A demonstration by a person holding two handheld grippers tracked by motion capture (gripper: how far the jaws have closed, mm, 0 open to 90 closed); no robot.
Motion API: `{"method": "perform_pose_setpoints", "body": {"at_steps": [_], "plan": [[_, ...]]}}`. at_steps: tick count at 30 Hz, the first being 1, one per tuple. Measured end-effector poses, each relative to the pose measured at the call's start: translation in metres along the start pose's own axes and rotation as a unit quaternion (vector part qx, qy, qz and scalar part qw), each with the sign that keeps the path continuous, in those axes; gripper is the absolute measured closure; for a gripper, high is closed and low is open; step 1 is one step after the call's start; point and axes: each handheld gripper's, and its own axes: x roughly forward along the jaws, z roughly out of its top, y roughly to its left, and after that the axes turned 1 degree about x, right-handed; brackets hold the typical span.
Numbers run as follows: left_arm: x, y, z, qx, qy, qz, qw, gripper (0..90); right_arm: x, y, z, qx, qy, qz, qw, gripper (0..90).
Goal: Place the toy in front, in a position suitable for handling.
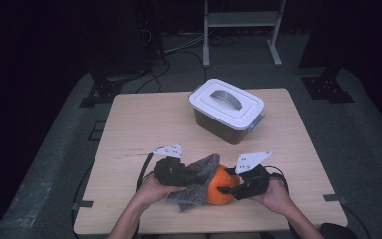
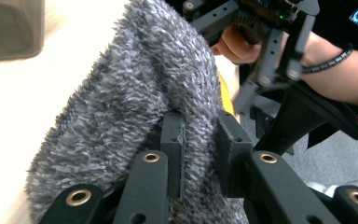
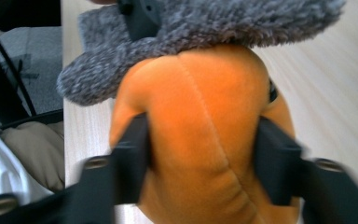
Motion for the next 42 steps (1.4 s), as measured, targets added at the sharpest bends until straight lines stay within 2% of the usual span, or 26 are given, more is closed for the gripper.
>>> {"method": "perform_pose_setpoints", "body": {"at_steps": [2,4,7,10,12,13,15,18,20,22,25,30,34,39,40,42], "plan": [[-0.009,-0.003,0.005,0.01,-0.004,0.003,0.9999,75.4,-0.003,-0.003,0.002,-0.012,-0.015,0.016,0.9997,55.9],[-0.016,-0.01,0.012,0.028,-0.007,0.009,0.9996,75.4,-0.004,-0.006,0.005,-0.009,-0.028,0.036,0.9989,56.8],[-0.022,-0.017,0.019,0.043,-0.01,0.009,0.999,75.4,0.002,-0.002,0.012,-0.027,-0.034,0.06,0.9972,56.6],[-0.023,-0.013,0.015,0.035,-0.002,0.018,0.9992,75.4,0.009,-0.002,0.016,-0.044,-0.035,0.068,0.9961,55.7],[-0.02,-0.007,0.007,0.022,0.005,0.02,0.9995,75.4,0.013,-0.005,0.013,-0.05,-0.021,0.063,0.9965,54.8],[-0.02,-0.003,0.004,0.012,-0.004,0.014,0.9998,75.4,0.013,-0.009,0.011,-0.042,-0.026,0.071,0.9963,53.9],[-0.021,0.001,0.001,0.004,-0.006,0.017,0.9998,75.6,0.011,-0.019,0.007,-0.014,-0.033,0.075,0.9965,51.2],[-0.018,0.002,-0.001,0.004,0.001,0.024,0.9997,75.5,0.007,-0.031,0.0,0.021,-0.04,0.073,0.9963,45.8],[-0.016,0.004,-0.002,-0.001,-0.001,0.02,0.9998,75.4,0.003,-0.037,-0.004,0.041,-0.044,0.069,0.9959,42.5],[-0.014,0.005,-0.002,-0.006,-0.006,0.015,0.9999,75.4,0.001,-0.036,-0.005,0.049,-0.04,0.059,0.9963,38.0],[-0.014,0.005,-0.003,-0.009,-0.009,0.015,0.9998,75.4,-0.004,-0.028,-0.004,0.047,-0.032,0.037,0.9977,32.4],[-0.014,0.005,-0.002,-0.008,-0.009,0.021,0.9997,75.3,-0.019,-0.009,0.001,0.025,-0.028,-0.013,0.9992,32.3],[-0.009,0.002,0.0,-0.004,-0.009,0.014,0.9999,75.4,-0.016,0.0,0.005,0.02,-0.025,-0.013,0.9994,28.4],[0.005,-0.006,0.001,0.01,-0.001,-0.011,0.9999,75.5,0.0,-0.001,0.01,0.022,-0.014,-0.014,0.9996,21.4],[0.006,-0.007,0.001,0.012,0.004,-0.01,0.9999,75.5,0.002,-0.002,0.009,0.018,-0.01,-0.013,0.9997,23.4],[0.006,-0.005,0.001,0.009,0.003,-0.009,0.9999,75.5,0.003,-0.004,0.006,0.007,-0.009,-0.002,0.9999,35.8]]}}
